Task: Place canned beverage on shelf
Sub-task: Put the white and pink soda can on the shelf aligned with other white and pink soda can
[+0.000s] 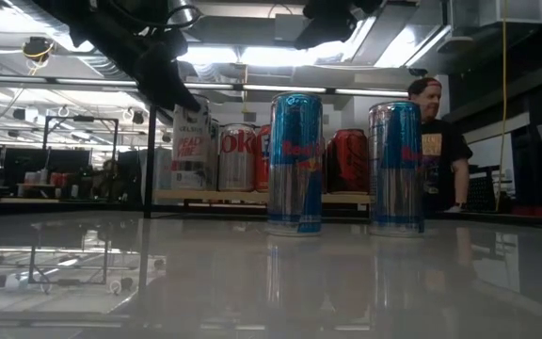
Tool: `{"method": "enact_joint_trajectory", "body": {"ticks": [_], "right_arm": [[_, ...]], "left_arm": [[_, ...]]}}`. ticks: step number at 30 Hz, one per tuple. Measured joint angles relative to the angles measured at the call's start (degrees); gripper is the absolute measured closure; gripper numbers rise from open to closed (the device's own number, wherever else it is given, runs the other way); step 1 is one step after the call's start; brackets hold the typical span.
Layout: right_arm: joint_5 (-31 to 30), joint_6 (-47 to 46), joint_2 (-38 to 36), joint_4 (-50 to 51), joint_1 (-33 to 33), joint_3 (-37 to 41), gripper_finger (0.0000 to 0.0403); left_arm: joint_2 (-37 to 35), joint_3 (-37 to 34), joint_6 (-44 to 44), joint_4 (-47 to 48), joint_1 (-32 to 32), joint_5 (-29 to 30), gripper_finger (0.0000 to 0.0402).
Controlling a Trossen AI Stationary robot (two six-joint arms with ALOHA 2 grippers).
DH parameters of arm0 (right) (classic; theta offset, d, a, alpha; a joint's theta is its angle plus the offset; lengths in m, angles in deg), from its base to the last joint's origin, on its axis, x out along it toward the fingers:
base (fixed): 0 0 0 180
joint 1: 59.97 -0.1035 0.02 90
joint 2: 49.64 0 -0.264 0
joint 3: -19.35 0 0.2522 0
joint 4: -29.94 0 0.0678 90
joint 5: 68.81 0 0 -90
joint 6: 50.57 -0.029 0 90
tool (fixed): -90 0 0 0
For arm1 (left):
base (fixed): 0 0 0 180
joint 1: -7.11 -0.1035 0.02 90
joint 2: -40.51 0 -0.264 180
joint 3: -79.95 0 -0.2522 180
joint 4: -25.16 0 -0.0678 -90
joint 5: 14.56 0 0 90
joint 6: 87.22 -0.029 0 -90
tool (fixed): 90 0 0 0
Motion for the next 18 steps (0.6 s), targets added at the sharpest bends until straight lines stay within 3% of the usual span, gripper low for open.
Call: {"method": "enact_joint_trajectory", "body": {"ticks": [10,18], "right_arm": [[0.0,0.0,0.0,0.2,0.0,0.0,0.0065],[0.0,0.0,0.0,0.2,0.0,0.0,0.0065]], "left_arm": [[-0.1,-0.1,0.3,-0.4,0.0,0.7,0.0161],[-0.3,-0.1,0.3,-0.1,0.0,1.1,0.0124]]}}
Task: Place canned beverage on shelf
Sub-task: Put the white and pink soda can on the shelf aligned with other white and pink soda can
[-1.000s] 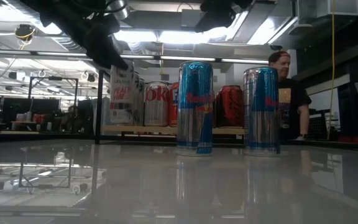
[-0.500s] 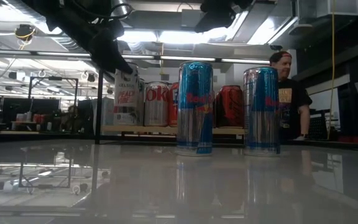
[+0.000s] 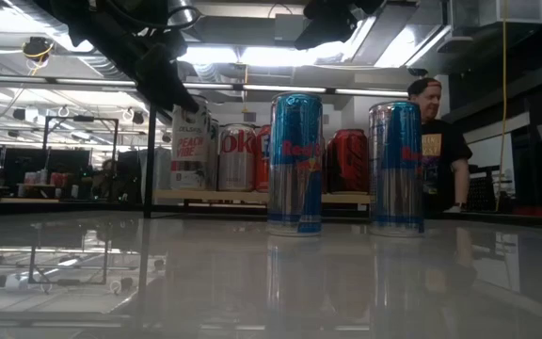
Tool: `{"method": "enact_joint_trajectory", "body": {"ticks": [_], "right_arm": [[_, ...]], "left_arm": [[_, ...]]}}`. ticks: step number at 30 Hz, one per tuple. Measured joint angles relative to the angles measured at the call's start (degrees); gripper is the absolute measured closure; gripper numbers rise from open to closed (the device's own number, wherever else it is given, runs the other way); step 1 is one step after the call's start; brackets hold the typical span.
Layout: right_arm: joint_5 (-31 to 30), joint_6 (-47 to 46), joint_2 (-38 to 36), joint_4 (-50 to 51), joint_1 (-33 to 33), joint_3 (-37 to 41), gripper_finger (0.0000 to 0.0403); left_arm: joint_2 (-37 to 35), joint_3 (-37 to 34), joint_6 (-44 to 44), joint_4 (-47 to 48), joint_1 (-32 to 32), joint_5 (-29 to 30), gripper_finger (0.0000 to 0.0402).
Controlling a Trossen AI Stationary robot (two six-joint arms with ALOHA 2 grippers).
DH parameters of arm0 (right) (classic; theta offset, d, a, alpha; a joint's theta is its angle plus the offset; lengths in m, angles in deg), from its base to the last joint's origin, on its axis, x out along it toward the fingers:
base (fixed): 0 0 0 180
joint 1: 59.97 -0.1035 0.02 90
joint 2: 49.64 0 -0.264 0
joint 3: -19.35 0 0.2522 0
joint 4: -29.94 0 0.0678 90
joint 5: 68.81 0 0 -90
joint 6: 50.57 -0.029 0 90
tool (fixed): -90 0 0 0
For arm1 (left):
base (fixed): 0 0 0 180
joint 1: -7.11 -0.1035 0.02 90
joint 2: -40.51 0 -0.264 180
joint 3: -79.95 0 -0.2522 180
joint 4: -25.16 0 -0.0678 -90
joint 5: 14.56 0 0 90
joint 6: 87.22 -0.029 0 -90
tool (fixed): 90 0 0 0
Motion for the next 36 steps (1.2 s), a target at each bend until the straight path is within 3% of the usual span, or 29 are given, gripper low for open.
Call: {"method": "enact_joint_trajectory", "body": {"ticks": [12,20,36], "right_arm": [[0.0,0.0,0.0,0.0,0.0,0.0,0.0065],[0.0,0.0,0.0,0.0,0.0,0.0,0.0065],[0.0,0.0,0.0,0.0,0.0,0.0,0.0065]], "left_arm": [[0.0,0.0,0.0,0.1,0.0,4.6,0.0110],[0.0,0.0,0.0,0.1,0.0,4.6,0.0107],[0.0,0.0,-0.3,0.0,0.0,3.9,0.0057]]}}
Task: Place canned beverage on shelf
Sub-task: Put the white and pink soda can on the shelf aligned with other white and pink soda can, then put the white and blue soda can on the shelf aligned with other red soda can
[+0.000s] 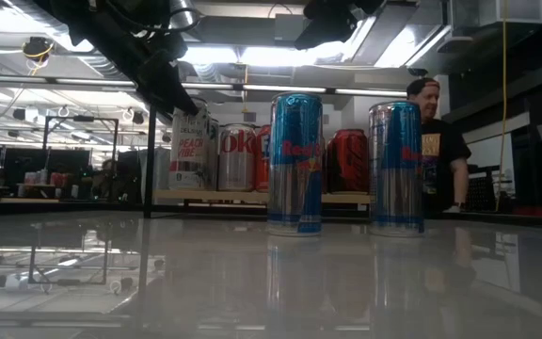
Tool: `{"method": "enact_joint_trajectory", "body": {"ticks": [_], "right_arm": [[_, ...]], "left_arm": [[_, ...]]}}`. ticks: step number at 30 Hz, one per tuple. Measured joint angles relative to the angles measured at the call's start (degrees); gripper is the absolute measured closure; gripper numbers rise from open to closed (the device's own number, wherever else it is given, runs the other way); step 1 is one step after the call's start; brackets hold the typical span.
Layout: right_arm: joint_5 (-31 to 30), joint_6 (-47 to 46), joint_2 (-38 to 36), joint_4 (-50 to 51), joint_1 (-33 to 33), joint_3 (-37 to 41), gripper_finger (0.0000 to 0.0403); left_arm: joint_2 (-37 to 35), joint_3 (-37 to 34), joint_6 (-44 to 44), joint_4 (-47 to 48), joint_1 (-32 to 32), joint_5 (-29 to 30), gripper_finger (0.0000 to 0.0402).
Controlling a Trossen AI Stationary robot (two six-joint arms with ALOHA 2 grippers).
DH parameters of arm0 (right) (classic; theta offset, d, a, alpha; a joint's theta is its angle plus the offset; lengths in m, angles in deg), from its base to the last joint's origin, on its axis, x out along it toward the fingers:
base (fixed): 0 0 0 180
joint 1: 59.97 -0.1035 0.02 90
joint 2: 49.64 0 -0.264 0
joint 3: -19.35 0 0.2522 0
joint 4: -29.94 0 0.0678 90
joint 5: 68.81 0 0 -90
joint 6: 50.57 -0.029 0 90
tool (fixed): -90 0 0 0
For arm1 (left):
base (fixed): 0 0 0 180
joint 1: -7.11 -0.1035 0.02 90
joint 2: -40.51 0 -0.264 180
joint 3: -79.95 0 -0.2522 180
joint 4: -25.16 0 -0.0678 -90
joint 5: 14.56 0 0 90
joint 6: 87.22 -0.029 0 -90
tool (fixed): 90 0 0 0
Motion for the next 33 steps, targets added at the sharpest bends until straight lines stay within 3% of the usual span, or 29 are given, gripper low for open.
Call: {"method": "enact_joint_trajectory", "body": {"ticks": [10,33], "right_arm": [[0.0,0.0,0.0,0.0,0.0,0.0,0.0065],[0.0,-0.3,0.0,0.0,0.0,0.0,0.0065]], "left_arm": [[-1.4,0.4,-0.1,0.5,0.0,0.2,0.0056],[-12.6,4.0,3.6,1.1,2.5,-0.2,0.0056]]}}
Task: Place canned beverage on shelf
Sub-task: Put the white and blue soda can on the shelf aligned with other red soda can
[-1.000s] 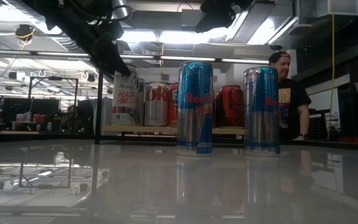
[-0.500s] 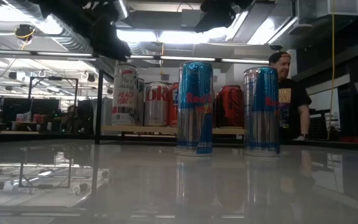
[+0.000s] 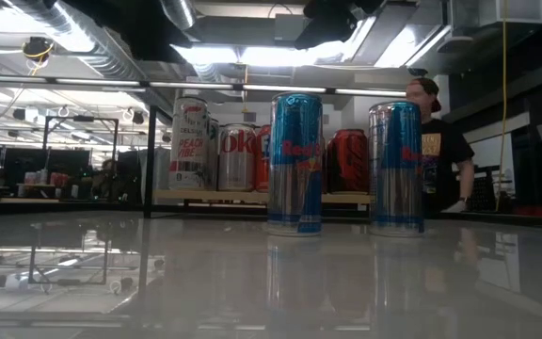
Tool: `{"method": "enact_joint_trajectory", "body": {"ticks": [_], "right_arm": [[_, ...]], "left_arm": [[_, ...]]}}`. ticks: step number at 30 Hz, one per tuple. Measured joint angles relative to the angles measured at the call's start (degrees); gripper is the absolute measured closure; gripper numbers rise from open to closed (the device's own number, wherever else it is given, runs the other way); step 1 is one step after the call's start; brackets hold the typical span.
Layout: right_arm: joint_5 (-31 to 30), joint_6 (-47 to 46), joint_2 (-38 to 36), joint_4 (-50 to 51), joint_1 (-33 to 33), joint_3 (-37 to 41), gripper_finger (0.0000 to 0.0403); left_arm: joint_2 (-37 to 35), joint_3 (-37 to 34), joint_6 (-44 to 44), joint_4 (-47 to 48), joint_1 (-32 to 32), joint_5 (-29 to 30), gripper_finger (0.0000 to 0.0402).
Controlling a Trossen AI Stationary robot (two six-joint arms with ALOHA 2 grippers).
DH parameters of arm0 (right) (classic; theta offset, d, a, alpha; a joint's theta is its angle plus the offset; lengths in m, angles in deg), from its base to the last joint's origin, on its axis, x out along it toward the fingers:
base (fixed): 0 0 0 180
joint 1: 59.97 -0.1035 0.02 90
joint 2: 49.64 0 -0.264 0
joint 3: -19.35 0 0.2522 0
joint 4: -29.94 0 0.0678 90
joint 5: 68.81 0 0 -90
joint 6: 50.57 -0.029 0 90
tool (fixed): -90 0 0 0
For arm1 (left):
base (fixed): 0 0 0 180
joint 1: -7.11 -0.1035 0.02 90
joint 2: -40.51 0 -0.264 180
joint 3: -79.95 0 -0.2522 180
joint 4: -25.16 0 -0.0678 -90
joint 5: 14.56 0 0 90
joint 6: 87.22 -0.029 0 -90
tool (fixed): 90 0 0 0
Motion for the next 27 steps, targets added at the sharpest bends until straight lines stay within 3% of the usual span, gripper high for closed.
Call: {"method": "enact_joint_trajectory", "body": {"ticks": [6,19,27], "right_arm": [[0.0,-1.8,0.0,0.0,0.0,0.0,0.0065],[4.0,-5.0,0.0,-0.3,-0.5,0.0,0.0065],[3.0,1.0,0.0,-3.3,-3.4,0.0,0.0065]], "left_arm": [[-1.4,0.0,3.2,0.0,3.7,-3.0,0.0056],[-1.2,0.0,5.4,0.1,10.7,-2.4,0.0056],[-1.2,0.0,5.8,0.1,13.1,-2.4,0.0056]]}}
